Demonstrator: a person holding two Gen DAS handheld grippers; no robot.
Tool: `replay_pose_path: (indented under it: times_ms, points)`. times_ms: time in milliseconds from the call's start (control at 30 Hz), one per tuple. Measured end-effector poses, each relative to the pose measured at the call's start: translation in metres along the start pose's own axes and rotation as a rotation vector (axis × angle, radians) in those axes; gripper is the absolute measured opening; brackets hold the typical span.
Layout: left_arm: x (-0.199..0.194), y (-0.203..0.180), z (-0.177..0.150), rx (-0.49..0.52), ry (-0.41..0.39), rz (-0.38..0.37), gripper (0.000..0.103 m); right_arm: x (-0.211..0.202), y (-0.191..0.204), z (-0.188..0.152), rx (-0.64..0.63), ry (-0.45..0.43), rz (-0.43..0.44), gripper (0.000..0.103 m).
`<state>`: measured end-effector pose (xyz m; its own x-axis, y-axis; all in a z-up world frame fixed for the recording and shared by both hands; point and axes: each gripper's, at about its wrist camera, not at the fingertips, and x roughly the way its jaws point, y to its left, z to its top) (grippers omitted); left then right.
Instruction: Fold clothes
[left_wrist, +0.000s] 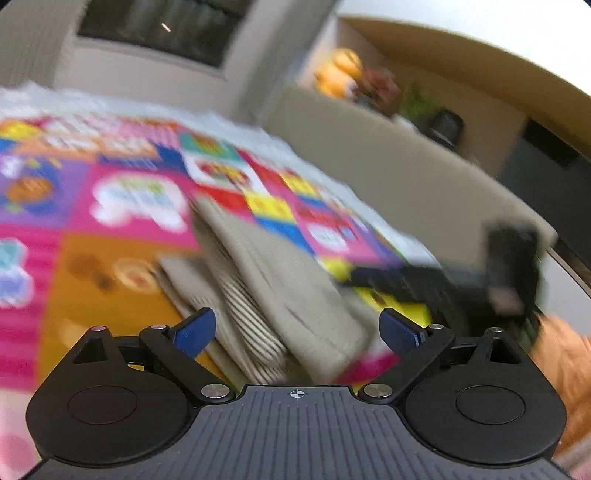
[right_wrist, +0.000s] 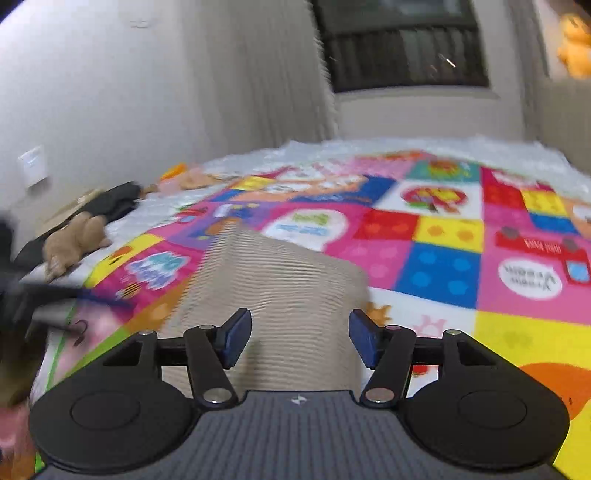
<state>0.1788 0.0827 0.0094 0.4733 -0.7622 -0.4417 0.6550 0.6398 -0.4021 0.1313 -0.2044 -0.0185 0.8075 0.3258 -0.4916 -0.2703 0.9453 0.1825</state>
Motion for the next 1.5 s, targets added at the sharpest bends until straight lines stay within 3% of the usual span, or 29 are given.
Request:
replay_pose_path:
  times_ms: [100, 167, 200, 233, 300, 433, 500, 567, 633, 800, 833, 967, 1033, 1133, 1267, 1400, 1500]
  points:
    - [0.004, -0.002, 0.017, 0.003, -0.052, 0.051, 0.098, -0.008, 0.033, -0.021, -0.123, 0.004, 0.056, 0.060]
    - [0.021, -0.003, 0.027, 0.019, -0.038, 0.054, 0.097, 0.002, 0.053, -0.038, -0.213, 0.049, 0.022, 0.062]
    - [0.035, -0.004, 0.030, 0.028, -0.013, 0.057, 0.092, 0.007, 0.059, -0.045, -0.244, 0.063, 0.005, 0.063]
    - [0.047, -0.002, 0.030, 0.027, 0.014, 0.058, 0.079, 0.009, 0.064, -0.050, -0.275, 0.068, -0.014, 0.064]
    - [0.070, 0.001, 0.032, 0.025, 0.066, 0.062, 0.069, 0.005, 0.070, -0.052, -0.331, 0.060, -0.027, 0.064]
    - [0.092, 0.025, 0.019, -0.017, 0.131, 0.138, 0.070, -0.021, 0.041, -0.029, -0.160, 0.024, 0.043, 0.065]
    - [0.092, 0.038, 0.011, -0.076, 0.140, 0.136, 0.073, -0.030, 0.015, -0.020, -0.018, -0.002, 0.027, 0.075]
    - [0.088, 0.048, 0.005, -0.126, 0.136, 0.112, 0.074, -0.027, -0.014, -0.014, 0.121, -0.010, 0.001, 0.078]
    - [0.086, 0.052, 0.002, -0.146, 0.135, 0.100, 0.074, -0.013, -0.033, -0.014, 0.210, 0.018, -0.014, 0.078]
    - [0.079, 0.057, -0.002, -0.155, 0.137, 0.093, 0.074, 0.032, -0.042, -0.035, 0.338, 0.133, 0.089, 0.079]
    - [0.078, 0.058, -0.003, -0.157, 0.137, 0.092, 0.074, 0.034, -0.038, -0.032, 0.312, 0.131, 0.096, 0.079]
    - [0.072, 0.065, -0.001, -0.176, 0.117, 0.103, 0.074, 0.035, -0.023, -0.009, 0.170, 0.094, 0.102, 0.061]
    - [0.070, 0.069, -0.001, -0.192, 0.102, 0.104, 0.076, 0.033, -0.017, 0.005, 0.101, 0.068, 0.100, 0.060]
    - [0.069, 0.070, -0.002, -0.201, 0.096, 0.119, 0.079, 0.040, -0.011, 0.011, -0.010, 0.069, 0.058, 0.060]
    - [0.063, 0.063, -0.007, -0.200, 0.091, 0.126, 0.083, 0.055, -0.021, -0.005, 0.042, 0.140, -0.009, 0.070]
    - [0.043, 0.050, -0.011, -0.164, 0.058, 0.151, 0.083, 0.037, -0.019, -0.011, 0.021, 0.117, -0.047, 0.072]
    - [0.028, 0.046, -0.013, -0.151, 0.039, 0.214, 0.083, 0.018, 0.000, -0.008, -0.110, 0.075, -0.117, 0.073]
